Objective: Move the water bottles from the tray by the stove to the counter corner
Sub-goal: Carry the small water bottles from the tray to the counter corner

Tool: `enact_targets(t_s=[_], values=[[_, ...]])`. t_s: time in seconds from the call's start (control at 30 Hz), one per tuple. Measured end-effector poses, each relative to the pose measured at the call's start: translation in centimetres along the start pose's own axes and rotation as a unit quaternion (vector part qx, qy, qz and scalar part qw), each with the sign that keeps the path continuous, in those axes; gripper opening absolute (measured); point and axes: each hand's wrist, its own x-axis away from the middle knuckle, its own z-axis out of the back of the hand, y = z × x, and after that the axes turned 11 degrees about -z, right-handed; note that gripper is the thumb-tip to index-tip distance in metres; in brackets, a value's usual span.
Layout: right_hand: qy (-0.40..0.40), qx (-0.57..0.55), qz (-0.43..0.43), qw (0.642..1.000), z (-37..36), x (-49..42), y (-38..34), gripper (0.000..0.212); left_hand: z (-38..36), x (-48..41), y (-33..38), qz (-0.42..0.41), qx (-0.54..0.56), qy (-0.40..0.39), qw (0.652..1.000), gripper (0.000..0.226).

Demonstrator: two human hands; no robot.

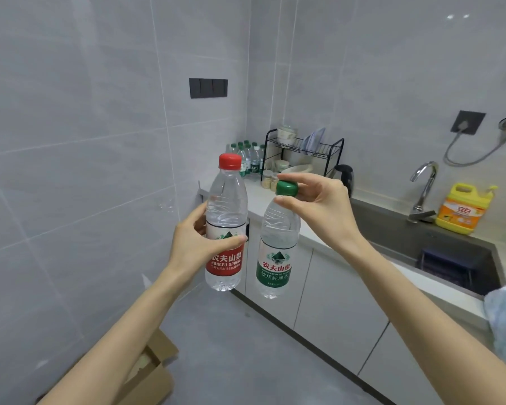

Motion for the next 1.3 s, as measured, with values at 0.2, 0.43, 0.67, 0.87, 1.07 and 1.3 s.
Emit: enact_targets(t_s=[0.2, 0.43, 0.67, 0.87, 1.07, 1.3], values=[[0.012, 0.026, -0.002, 1.000, -3.7, -10.6, 3.5, 0.039, 0.5, -10.6, -5.9, 0.016, -0.004, 0.001, 1.000, 0.062], [0.028, 0.029, -0.013, 0.999, -6.9, -22.3, 8.2, 0.038, -0.1, -21.7, -12.3, 0.035, -0.006, 0.017, 0.999, 0.069], [0.017, 0.023, -0.018, 0.999, -9.1, -32.8, 14.4, 0.038, -1.6, -31.0, -19.1, 0.055, -0.017, 0.028, 0.998, 0.066], [-0.019, 0.028, -0.014, 0.999, -11.0, -42.4, 19.8, 0.040, -3.9, -39.2, -24.9, 0.065, -0.046, 0.038, 0.996, 0.068], [-0.055, 0.032, -0.025, 0.998, -13.1, -52.7, 24.9, 0.039, -5.8, -47.6, -30.4, 0.092, -0.053, 0.062, 0.992, 0.075], [-0.068, 0.052, -0.046, 0.995, -16.1, -61.3, 30.8, 0.045, -6.2, -54.9, -36.8, 0.106, -0.051, 0.063, 0.991, 0.084]])
